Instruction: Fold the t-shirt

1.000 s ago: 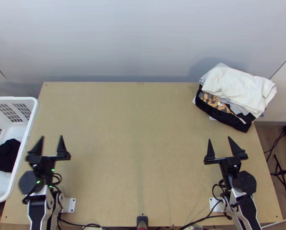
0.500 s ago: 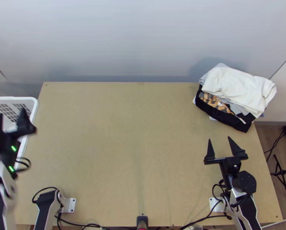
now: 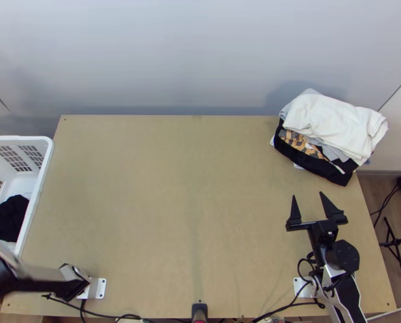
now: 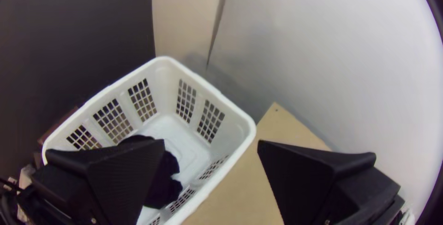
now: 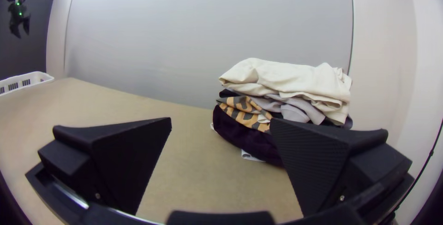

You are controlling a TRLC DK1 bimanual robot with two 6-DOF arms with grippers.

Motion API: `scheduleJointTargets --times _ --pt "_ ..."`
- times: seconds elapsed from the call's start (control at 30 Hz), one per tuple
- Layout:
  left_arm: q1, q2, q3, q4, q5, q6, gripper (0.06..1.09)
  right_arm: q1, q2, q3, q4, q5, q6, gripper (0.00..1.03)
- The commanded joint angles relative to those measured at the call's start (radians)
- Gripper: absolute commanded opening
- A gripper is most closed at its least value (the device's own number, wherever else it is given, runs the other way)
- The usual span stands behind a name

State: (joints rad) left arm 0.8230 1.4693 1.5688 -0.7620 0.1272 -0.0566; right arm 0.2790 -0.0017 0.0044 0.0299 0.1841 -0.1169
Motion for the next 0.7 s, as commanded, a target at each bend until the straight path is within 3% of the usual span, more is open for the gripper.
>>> scheduleJointTargets --times 0.0,0.47,0.67 --pt "0.145 0.433 0.231 -0.089 0.019 0.052 1.04 0.0 0.0 0.0 0.001 0.0 0.0 0.99" --pt "0.26 1.042 0.64 -0.105 -0.001 0.1 1.04 0.0 0.0 0.0 0.001 0.0 0.0 0.99" --pt "0.266 1.188 0.646 -0.02 -0.003 0.143 1.04 0.0 0.0 0.0 0.001 0.0 0.0 0.99"
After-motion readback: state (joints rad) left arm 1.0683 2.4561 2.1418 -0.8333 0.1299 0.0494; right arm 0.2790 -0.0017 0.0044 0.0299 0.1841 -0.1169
